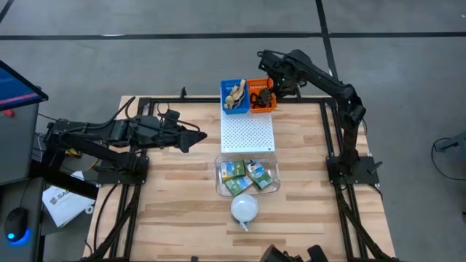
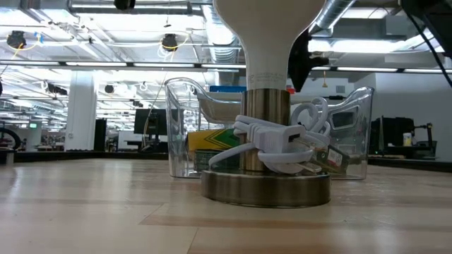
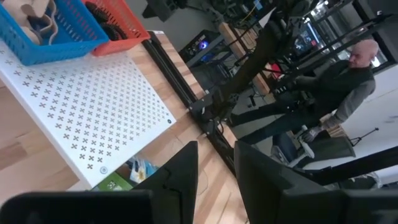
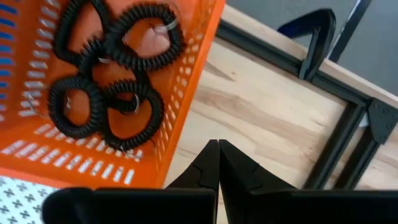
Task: Pick & Place Office Desk Supplies
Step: Adjust the orange bin on the shelf
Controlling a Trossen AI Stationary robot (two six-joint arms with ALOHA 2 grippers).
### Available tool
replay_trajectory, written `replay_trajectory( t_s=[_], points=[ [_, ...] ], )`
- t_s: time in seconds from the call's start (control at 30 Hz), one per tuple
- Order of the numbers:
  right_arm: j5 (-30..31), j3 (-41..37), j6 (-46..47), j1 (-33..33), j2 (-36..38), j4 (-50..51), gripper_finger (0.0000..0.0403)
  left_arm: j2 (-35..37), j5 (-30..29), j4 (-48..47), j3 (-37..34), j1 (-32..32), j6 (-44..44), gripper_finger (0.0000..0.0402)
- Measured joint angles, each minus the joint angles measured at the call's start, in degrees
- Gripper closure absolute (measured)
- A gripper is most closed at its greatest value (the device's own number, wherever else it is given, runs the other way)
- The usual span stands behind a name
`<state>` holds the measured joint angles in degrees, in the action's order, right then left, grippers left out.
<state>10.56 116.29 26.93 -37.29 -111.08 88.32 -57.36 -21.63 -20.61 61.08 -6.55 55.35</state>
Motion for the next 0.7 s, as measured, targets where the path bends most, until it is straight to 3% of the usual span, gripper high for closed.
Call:
replay_trajectory(
  t_s=[0.3,0.7],
  points=[
    [-3.07,0.0,0.05,-0.21,0.04,-1.77,0.0403,-0.01,0.0,0.33,0.0,0.0,0.0,0.0306],
    [-2.19,0.0,0.51,0.57,0.04,-1.69,0.0403,-0.01,0.0,0.6,0.0,0.0,0.0,0.0306]
  ],
)
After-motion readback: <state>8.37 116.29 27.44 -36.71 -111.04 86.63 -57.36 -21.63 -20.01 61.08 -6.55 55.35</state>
